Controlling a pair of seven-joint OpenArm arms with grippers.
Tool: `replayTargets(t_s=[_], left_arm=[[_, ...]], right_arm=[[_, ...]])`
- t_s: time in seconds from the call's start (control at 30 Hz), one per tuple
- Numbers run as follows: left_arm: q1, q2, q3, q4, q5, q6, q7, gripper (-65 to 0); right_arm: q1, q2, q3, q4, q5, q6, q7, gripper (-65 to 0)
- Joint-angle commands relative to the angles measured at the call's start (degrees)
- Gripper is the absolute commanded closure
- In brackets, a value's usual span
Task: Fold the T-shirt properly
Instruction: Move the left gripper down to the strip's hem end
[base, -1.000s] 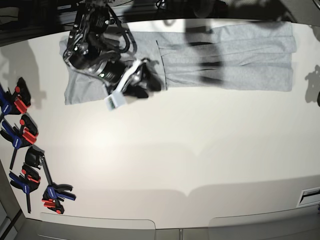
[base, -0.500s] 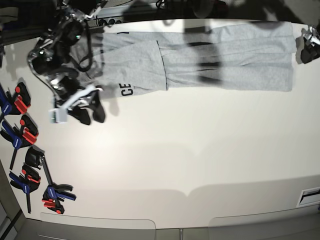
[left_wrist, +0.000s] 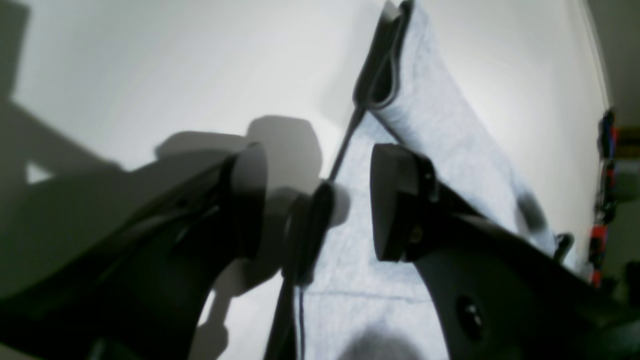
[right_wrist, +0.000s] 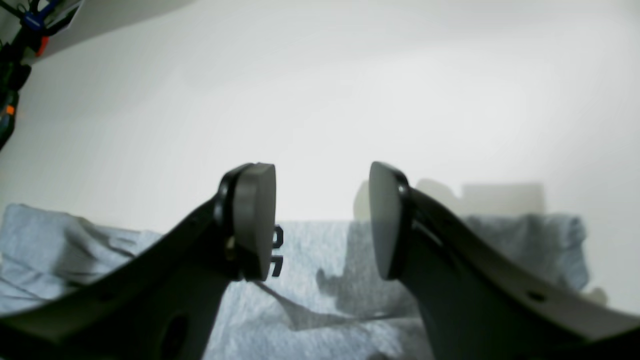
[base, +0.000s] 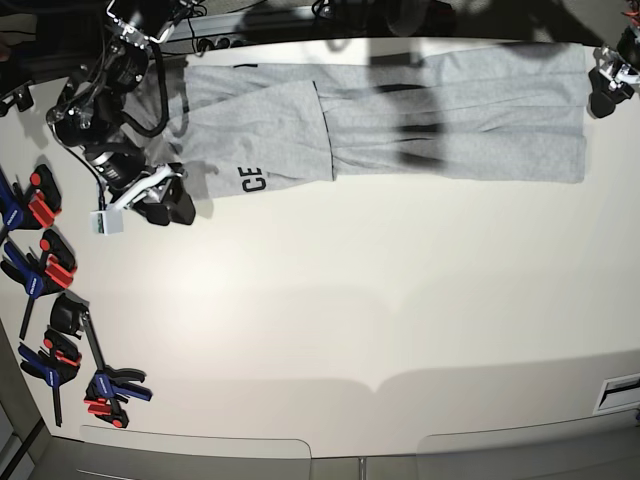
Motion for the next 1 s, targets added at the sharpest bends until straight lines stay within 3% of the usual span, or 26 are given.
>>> replayTargets(t_s=[0.0,0.27,0.47,0.53,0.63,0.67,0.83,0.97], left_arm=[[-0.5,-1.2,0.6,0.1,-1.2,-0.5,0.0,-30.7],[-3.1,-1.2,11.6,-0.7,-0.9,-1.1,-0.8,-30.7],[-4.1,-1.2,13.1,-0.6,0.6,-1.1,-2.7,-30.1],[-4.1,-1.2,13.1,-0.6,0.6,-1.1,-3.2,-23.3],[-4.1,-1.2,13.1,-0.6,0.6,-1.1,-5.7,-2.7],[-4.1,-1.2,13.1,-0.6,0.6,-1.1,-6.5,0.0],[-4.3,-1.2,13.1,-0.6,0.5,-1.1,-11.1,0.0],[-4.4,-0.3,13.0,2.6,0.4,-1.1,-11.0,0.0]], right_arm=[[0.8,0.8,0.2,0.5,2.2,0.2,1.5,-28.4],[0.8,0.7,0.1,0.2,4.7,0.5,1.0,-28.4],[0.8,0.7,0.2,0.2,4.6,0.5,0.0,-28.4],[0.8,0.7,0.1,0.2,4.7,0.5,0.0,-28.4],[0.8,0.7,0.1,0.2,4.7,0.5,0.0,-28.4],[0.8,0.7,0.2,0.2,4.7,0.5,0.0,-28.4],[0.8,0.7,0.2,0.2,4.6,0.5,0.0,-28.4],[0.8,0.7,0.2,0.2,3.8,0.5,0.0,-28.4]])
